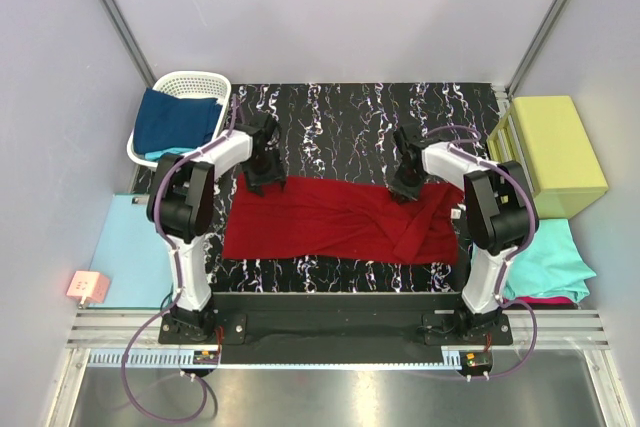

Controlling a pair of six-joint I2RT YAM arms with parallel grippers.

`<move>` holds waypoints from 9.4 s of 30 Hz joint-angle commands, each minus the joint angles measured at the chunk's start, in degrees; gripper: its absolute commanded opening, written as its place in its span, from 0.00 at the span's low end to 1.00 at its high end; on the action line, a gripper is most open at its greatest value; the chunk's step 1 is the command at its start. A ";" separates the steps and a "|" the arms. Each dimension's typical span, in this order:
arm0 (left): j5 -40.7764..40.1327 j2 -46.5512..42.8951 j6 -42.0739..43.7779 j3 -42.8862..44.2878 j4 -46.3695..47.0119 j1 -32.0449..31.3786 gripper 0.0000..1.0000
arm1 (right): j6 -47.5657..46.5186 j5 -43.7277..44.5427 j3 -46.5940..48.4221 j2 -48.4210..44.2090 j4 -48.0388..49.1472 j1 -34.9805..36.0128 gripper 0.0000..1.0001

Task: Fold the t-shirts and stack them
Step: Fold the other side of the tshirt into a rectangle, then rotate the tshirt 90 degrees

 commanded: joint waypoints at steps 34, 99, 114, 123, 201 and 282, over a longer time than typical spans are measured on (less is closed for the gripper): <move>-7.01 -2.37 1.78 19.66 -0.86 5.30 0.69 | -3.51 2.07 13.62 -1.05 4.36 -5.39 0.26; -4.64 -1.66 0.28 13.23 1.69 9.35 0.00 | -4.92 4.45 -1.68 -11.35 4.28 -0.81 0.19; -3.41 -2.82 0.19 11.38 2.92 8.29 0.00 | -4.13 13.94 -0.81 -13.11 -0.47 -1.43 0.46; -3.32 -2.90 0.37 11.29 2.92 7.67 0.00 | -3.43 14.82 -2.21 -10.38 -1.35 -1.52 0.44; -5.17 -12.57 -0.95 1.62 5.30 5.04 0.55 | -4.04 0.67 -7.57 -13.82 0.49 -1.61 0.53; -7.37 -13.81 -1.21 -2.52 6.96 1.26 0.52 | -3.42 8.06 -9.34 -26.38 5.06 4.73 0.52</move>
